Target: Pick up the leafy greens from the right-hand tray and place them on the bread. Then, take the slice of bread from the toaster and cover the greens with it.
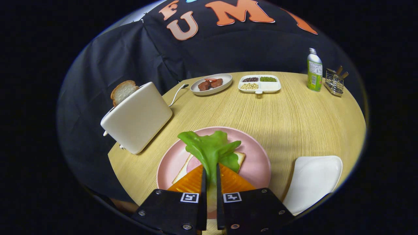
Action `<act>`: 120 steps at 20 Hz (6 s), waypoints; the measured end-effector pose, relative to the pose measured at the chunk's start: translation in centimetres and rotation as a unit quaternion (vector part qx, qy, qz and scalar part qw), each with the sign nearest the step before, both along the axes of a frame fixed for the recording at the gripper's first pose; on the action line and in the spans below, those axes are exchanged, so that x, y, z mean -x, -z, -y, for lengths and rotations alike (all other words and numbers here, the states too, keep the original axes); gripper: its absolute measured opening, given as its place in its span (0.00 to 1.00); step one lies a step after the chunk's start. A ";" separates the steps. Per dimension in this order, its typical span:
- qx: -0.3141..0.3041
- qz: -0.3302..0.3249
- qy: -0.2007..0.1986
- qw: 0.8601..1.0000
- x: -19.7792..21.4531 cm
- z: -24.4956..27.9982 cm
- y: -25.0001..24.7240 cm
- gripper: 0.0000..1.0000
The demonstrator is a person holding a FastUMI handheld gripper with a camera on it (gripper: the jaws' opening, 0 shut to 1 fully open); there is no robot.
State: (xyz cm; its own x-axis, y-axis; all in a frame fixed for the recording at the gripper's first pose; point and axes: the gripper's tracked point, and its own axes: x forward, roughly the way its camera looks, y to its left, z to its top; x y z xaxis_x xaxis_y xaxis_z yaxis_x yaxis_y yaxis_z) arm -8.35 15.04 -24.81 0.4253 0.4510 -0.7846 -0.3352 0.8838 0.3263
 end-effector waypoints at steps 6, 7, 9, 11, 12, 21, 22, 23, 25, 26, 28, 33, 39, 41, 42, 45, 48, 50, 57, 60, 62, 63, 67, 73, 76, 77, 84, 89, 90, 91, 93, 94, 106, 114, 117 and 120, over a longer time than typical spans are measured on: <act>-0.009 0.011 -0.009 1.000 0.0 -0.7 -0.6 0.33; -0.008 0.015 -0.012 1.000 0.0 -0.6 -0.6 0.37; -0.003 0.022 -0.019 1.000 0.1 -0.9 -0.6 0.44; 0.010 0.021 -0.023 0.999 0.2 -0.8 -0.1 0.47; 0.013 0.023 -0.028 0.999 0.3 -0.9 -0.1 0.51; 0.014 0.036 -0.027 0.999 -1.4 -2.5 -2.1 0.63; 0.012 0.034 -0.024 0.999 -1.8 -2.8 -2.6 0.64; 0.012 0.030 -0.021 0.999 -2.1 -3.0 -3.2 0.65; 0.008 0.030 -0.013 0.999 -3.2 -3.9 -4.6 0.70; 0.004 0.028 -0.012 1.000 -3.6 -4.4 -5.5 0.72; -0.011 0.024 -0.009 1.000 -4.6 -6.1 -7.3 0.78; -0.034 0.018 -0.008 0.999 -7.0 -11.1 -11.1 0.85; -0.062 0.010 -0.058 0.996 -8.7 -19.6 -15.6 0.87; -0.051 0.018 -0.070 0.996 -9.5 -21.6 -16.2 0.87; -0.049 0.020 -0.078 0.996 -9.7 -22.6 -16.4 0.87; -0.048 0.008 -0.098 0.994 -9.4 -25.4 -16.6 0.87; -0.020 -0.035 -0.105 0.994 -8.7 -26.2 -15.6 0.87; -0.022 -0.058 -0.105 0.992 -8.7 -27.6 -14.9 0.87; 0.009 -0.092 -0.098 0.991 -9.0 -28.7 -12.7 0.81; 0.008 -0.128 -0.096 0.987 -8.2 -28.8 -11.9 0.66; 0.018 -0.149 -0.097 0.984 -8.0 -28.8 -11.5 0.57; 0.026 -0.149 -0.096 0.984 -8.2 -28.8 -11.7 0.55; 0.065 -0.125 -0.098 0.985 -9.3 -28.4 -11.6 0.41; 0.076 -0.110 -0.102 0.986 -9.3 -28.3 -12.2 0.12; 0.055 -0.106 -0.094 0.988 -9.5 -28.2 -13.8 0.11; 0.049 -0.097 -0.090 0.990 -9.7 -28.2 -14.7 0.11; -0.010 -0.057 -0.070 0.996 -10.2 -25.9 -19.8 0.11; -0.064 -0.029 -0.059 0.996 -9.1 -23.6 -22.6 0.11; -0.068 -0.027 -0.057 0.996 -8.9 -22.8 -22.6 0.11; -0.069 -0.021 -0.056 0.996 -8.6 -22.0 -22.7 0.11; -0.078 -0.013 -0.053 0.995 -8.1 -20.7 -23.1 0.11; -0.083 -0.013 -0.052 0.995 -7.8 -20.0 -22.9 0.11; -0.129 0.008 -0.031 0.991 -3.7 -11.5 -19.9 0.11; -0.169 -0.017 0.021 0.985 -2.9 -7.0 -15.7 0.11; -0.183 -0.028 0.040 0.982 -2.5 -5.5 -14.2 0.11; -0.205 -0.041 0.063 0.976 -1.9 -4.1 -12.8 0.11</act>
State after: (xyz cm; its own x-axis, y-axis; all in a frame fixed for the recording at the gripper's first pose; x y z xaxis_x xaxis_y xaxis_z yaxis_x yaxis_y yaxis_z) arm -6.45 19.11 -11.98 0.4404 0.6827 -0.5830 -0.1903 0.7056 0.6826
